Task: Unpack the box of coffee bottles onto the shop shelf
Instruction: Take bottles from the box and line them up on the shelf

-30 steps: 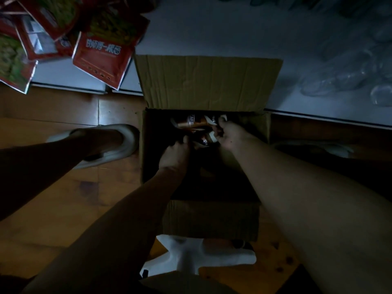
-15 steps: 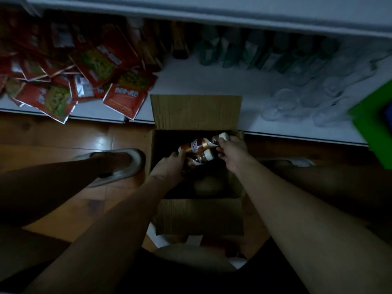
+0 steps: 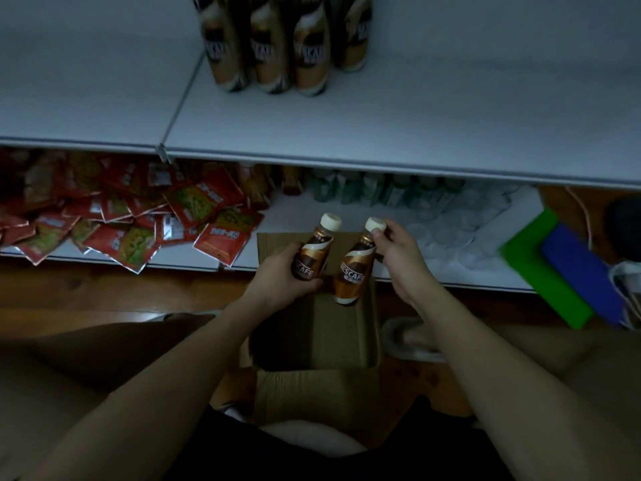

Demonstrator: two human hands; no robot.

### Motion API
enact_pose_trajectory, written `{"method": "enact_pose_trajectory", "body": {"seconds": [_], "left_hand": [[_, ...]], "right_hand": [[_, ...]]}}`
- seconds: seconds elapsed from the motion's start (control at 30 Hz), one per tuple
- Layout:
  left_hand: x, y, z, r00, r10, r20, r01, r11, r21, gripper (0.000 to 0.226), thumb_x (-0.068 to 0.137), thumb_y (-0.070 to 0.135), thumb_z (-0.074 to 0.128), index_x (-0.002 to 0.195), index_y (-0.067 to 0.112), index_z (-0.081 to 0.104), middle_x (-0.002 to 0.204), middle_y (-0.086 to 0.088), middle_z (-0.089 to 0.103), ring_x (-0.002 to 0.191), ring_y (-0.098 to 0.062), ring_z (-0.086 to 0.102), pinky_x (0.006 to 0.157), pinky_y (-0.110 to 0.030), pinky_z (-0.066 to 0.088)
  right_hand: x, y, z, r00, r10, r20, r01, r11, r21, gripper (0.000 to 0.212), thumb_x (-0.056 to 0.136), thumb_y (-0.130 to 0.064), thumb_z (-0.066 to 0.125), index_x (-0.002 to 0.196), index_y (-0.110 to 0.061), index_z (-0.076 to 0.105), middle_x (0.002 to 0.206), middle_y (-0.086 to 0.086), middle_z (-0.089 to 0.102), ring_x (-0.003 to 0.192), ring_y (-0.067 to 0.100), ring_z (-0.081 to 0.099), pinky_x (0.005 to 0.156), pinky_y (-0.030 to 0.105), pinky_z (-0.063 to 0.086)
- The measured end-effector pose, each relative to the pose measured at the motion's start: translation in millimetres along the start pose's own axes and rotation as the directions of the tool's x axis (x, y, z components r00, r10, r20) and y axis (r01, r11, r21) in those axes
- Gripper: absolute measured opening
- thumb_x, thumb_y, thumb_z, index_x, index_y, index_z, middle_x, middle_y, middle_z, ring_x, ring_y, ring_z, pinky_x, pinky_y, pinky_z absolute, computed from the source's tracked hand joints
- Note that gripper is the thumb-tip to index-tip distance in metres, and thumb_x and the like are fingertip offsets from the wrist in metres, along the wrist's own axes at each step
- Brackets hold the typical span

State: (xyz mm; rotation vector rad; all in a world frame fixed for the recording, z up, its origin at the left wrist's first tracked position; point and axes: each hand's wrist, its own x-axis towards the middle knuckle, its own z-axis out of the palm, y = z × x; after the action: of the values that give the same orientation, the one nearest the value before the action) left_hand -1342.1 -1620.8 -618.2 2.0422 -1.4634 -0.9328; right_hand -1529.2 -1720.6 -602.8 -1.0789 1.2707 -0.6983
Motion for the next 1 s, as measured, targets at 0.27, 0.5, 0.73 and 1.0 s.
{"method": "enact_pose_trajectory", "body": {"seconds": [0.27,0.5,0.73,1.0], "left_hand": [[9.7,52.0,-43.2,0.983,0.140,-0.122,-0.161,0.968,-0.193,0.065,0.067,0.036,0.083,0.120,0.030,0.046,0.110,0.006,0.064,0.094,-0.008,0.065,0.083,-0.029,0.055],[24.5,106.6,-83.1,0.960,0.232,-0.156,-0.264,0.935,-0.237,0.064,0.071,0.043,0.079,0.122,0.038,0.040,0.108,0.014,0.063,0.098,-0.004,0.063,0.088,-0.036,0.055],[39.1,150.8,-108.9,0.908,0.336,-0.250,-0.387,0.901,-0.195,0.073,0.076,0.048,0.074,0.135,0.032,0.034,0.115,0.007,0.062,0.103,-0.012,0.063,0.089,-0.037,0.054],[71.7,178.6,-115.1,0.890,0.273,-0.365,-0.365,0.906,-0.214,0.074,0.074,0.041,0.078,0.133,0.023,0.037,0.114,0.007,0.060,0.105,-0.012,0.061,0.092,-0.033,0.050]], "right_hand": [[-6.5,-80.9,-3.7,0.986,-0.167,0.018,0.164,0.980,0.118,0.023,0.103,-0.021,0.040,0.118,-0.021,0.057,0.109,0.008,0.067,0.090,0.022,0.067,0.076,0.034,0.053],[-14.4,-143.1,2.9,0.915,-0.402,-0.026,0.402,0.911,0.095,0.023,0.106,-0.025,0.029,0.118,-0.029,0.048,0.093,0.008,0.058,0.074,0.023,0.058,0.068,0.037,0.051],[-8.9,-182.8,-6.5,0.857,-0.515,-0.008,0.513,0.856,-0.058,0.025,0.100,-0.026,0.042,0.125,-0.029,0.043,0.086,0.000,0.053,0.078,0.014,0.056,0.073,0.027,0.048],[5.4,-210.5,-18.6,0.822,-0.566,-0.062,0.566,0.824,-0.022,0.018,0.097,-0.021,0.053,0.114,-0.027,0.049,0.099,0.001,0.065,0.092,0.016,0.066,0.088,0.034,0.055]]}}
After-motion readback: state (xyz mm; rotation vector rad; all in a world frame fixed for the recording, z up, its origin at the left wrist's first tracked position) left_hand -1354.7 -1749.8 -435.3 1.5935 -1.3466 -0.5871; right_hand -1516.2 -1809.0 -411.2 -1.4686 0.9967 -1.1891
